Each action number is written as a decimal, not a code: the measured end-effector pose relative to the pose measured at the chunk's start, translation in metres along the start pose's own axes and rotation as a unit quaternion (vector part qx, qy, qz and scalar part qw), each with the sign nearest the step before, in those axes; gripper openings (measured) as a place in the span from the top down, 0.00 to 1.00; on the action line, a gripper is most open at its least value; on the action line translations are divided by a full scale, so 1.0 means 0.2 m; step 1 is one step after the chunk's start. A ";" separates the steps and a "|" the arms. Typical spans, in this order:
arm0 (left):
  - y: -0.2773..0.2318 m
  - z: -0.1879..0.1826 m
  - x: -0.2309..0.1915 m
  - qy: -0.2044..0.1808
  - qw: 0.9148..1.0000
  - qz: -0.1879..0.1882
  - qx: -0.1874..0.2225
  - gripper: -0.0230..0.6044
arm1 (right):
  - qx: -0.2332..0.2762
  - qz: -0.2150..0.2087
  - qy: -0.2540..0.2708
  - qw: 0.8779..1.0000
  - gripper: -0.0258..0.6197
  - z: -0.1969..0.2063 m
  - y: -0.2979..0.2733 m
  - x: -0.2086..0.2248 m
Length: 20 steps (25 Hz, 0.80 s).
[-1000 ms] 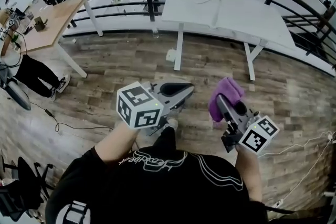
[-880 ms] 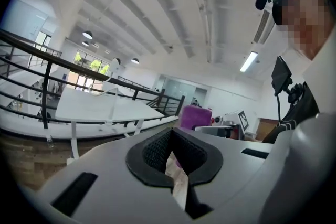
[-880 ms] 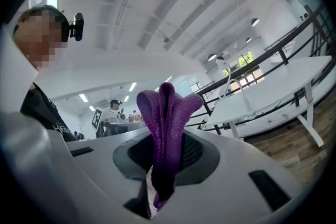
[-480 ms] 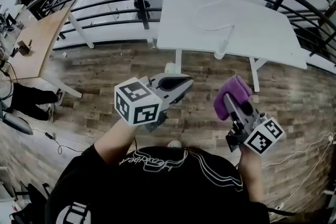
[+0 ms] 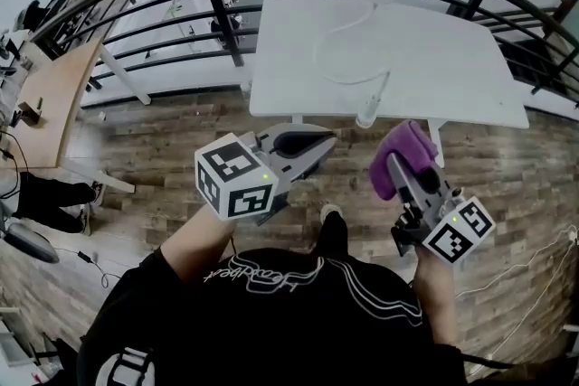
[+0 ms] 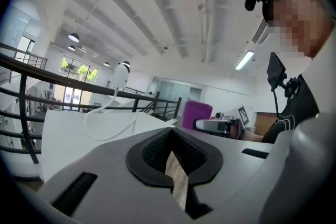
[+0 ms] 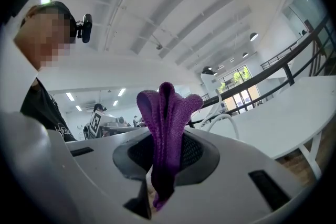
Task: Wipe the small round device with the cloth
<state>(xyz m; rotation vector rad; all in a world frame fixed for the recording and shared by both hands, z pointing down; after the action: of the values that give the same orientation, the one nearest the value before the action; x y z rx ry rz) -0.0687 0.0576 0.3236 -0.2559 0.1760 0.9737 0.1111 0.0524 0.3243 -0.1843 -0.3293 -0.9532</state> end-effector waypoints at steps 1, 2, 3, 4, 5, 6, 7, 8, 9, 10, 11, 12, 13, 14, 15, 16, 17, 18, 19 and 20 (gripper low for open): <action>-0.04 -0.02 -0.05 0.000 1.000 -0.002 0.005 0.95 | 0.003 -0.002 0.005 1.000 0.87 -0.03 -0.03 0.05; -0.07 -0.05 -0.09 0.000 1.000 -0.005 0.009 0.95 | 0.007 -0.005 0.010 1.000 0.87 -0.07 -0.06 0.10; -0.10 -0.07 -0.14 0.000 1.000 -0.008 0.013 0.95 | 0.011 -0.007 0.016 1.000 0.87 -0.10 -0.09 0.14; -0.14 -0.09 -0.19 0.000 1.000 -0.012 0.015 0.95 | 0.014 -0.009 0.020 1.000 0.87 -0.14 -0.12 0.20; -0.18 -0.12 -0.24 0.001 1.000 -0.015 0.016 0.95 | 0.017 -0.012 0.024 1.000 0.87 -0.19 -0.16 0.26; -0.24 -0.16 -0.30 0.002 1.000 -0.018 0.016 0.95 | 0.017 -0.015 0.027 0.999 0.87 -0.23 -0.20 0.33; -0.29 -0.19 -0.36 0.002 1.000 -0.021 0.016 0.95 | 0.016 -0.019 0.029 0.999 0.87 -0.27 -0.24 0.40; -0.35 -0.23 -0.42 0.001 1.000 -0.024 0.017 0.95 | 0.014 -0.024 0.032 0.999 0.87 -0.31 -0.29 0.46; -0.40 -0.26 -0.48 -0.003 0.999 -0.027 0.020 0.95 | 0.012 -0.028 0.036 0.999 0.87 -0.34 -0.33 0.53; -0.45 -0.28 -0.53 -0.007 0.999 -0.030 0.022 0.95 | 0.008 -0.031 0.039 0.999 0.87 -0.37 -0.37 0.59; -0.49 -0.30 -0.57 -0.009 0.999 -0.031 0.023 0.95 | 0.004 -0.034 0.042 0.999 0.87 -0.39 -0.41 0.65; -0.53 -0.31 -0.61 -0.011 0.999 -0.032 0.022 0.95 | -0.001 -0.037 0.044 0.998 0.87 -0.42 -0.44 0.69; -0.55 -0.33 -0.65 -0.011 0.999 -0.034 0.019 0.95 | -0.004 -0.040 0.048 0.998 0.87 -0.45 -0.48 0.73; -0.57 -0.34 -0.69 -0.012 0.999 -0.037 0.017 0.95 | -0.005 -0.042 0.055 0.998 0.87 -0.48 -0.51 0.76; -0.57 -0.35 -0.73 -0.012 0.999 -0.042 0.015 0.95 | -0.005 -0.041 0.064 0.997 0.87 -0.51 -0.54 0.78; -0.57 -0.35 -0.77 -0.013 0.999 -0.046 0.012 0.95 | -0.005 -0.040 0.072 0.997 0.87 -0.53 -0.58 0.79; -0.57 -0.35 -0.80 -0.016 0.999 -0.049 0.008 0.95 | -0.003 -0.038 0.078 0.996 0.87 -0.54 -0.60 0.80; -0.57 -0.35 -0.83 -0.021 0.998 -0.052 0.004 0.94 | -0.001 -0.036 0.082 0.996 0.87 -0.54 -0.63 0.80; -0.56 -0.35 -0.87 -0.028 0.998 -0.054 -0.001 0.91 | 0.003 -0.033 0.084 0.996 0.87 -0.55 -0.65 0.80; -0.57 -0.37 -0.91 -0.034 0.998 -0.056 -0.005 0.88 | 0.007 -0.029 0.085 0.996 0.87 -0.56 -0.68 0.81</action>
<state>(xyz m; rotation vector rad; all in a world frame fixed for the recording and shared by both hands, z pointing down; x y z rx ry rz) -0.0766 -0.1681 0.3163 -0.2385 0.0932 0.8703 0.1084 -0.1826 0.2784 -0.0813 -0.1858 -1.0175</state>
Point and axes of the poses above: the fingertips, and each gripper's own axes: y backward along the fingers, x to its right, z out of its underside, the point moved 5 cm from there along y, backward along the fingers, and after that the axes turned 2 degrees about z, right-handed, at the moved point
